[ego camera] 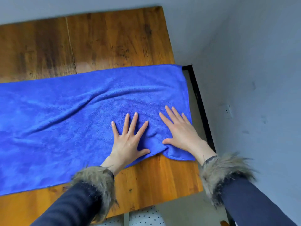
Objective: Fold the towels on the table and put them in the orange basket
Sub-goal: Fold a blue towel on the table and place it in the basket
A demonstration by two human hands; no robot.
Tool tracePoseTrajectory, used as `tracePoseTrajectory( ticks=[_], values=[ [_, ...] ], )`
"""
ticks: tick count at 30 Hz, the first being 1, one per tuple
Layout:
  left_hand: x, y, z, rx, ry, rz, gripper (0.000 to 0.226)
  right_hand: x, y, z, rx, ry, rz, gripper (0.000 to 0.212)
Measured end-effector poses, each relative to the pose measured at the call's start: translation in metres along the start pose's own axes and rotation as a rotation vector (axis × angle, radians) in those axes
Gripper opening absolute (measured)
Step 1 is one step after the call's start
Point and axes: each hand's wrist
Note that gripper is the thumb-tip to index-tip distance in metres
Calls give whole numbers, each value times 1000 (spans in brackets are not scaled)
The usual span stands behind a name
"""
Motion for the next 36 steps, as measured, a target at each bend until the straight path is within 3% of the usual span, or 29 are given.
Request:
tracePoseTrajectory(
  ticks=[3,6,11,15,18,22,26,31,36],
  values=[
    [5,0,4,6,23,-39,127,-12,-12,15,-13,-67,20,104],
    [7,3,7,23,22,-79,125,-18,-14,25,71,-97,43,96],
    [-10,0,12,7,-86,64,93,-32,-16,23,752,-400,398,56],
    [-31,-16,16,30,-147,113,89,-39,-22,31,813,-642,334,56],
    [-36,-18,15,35,-132,72,92,-41,-24,33,835,-677,313,38],
    [-32,-10,24,-24,-83,81,66,-44,-23,33,973,-738,290,30],
    [-35,1,43,-307,-37,125,52,-43,-16,23,1010,-725,286,16],
    [-48,8,64,-697,11,160,42,-38,-1,-15,1036,-504,252,9],
    [-39,11,71,-1068,348,38,37,-23,14,-25,1080,-408,222,24]
  ],
)
Point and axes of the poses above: each hand's wrist, its own x-axis towards the middle knuckle, its own y-axis out of the back of the hand, z = x × y
